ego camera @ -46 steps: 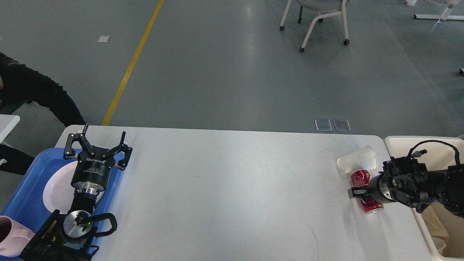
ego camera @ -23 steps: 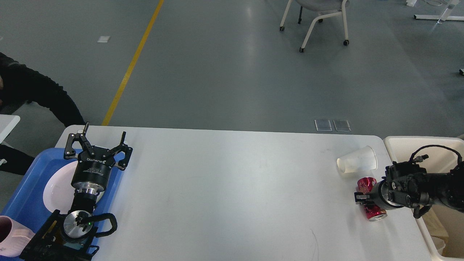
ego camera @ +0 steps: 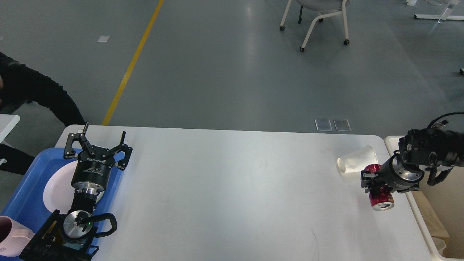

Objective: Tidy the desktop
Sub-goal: 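Lift the red can with the right gripper and carry it into the bin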

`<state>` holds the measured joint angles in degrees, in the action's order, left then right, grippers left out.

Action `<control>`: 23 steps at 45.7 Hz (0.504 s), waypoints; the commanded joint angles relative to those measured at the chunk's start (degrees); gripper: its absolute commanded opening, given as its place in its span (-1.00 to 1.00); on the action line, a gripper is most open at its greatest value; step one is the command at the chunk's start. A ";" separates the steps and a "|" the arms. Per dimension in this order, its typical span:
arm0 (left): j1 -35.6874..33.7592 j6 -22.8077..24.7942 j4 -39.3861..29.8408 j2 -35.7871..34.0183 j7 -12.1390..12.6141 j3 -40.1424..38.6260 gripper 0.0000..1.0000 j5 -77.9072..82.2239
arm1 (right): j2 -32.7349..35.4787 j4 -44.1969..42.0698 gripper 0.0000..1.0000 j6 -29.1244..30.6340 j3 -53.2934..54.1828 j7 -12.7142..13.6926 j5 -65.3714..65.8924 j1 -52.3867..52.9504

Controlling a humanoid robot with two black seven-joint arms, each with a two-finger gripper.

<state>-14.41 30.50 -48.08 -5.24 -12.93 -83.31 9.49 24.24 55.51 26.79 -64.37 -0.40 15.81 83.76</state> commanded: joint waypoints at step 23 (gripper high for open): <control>0.00 0.00 0.00 -0.03 -0.08 -0.01 0.93 0.00 | 0.63 30.71 -1.00 3.54 -21.93 4.09 -23.80 42.37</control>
<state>-14.41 30.50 -48.08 -5.26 -12.98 -83.30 9.49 24.95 83.79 32.90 -83.63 3.60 -4.97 123.97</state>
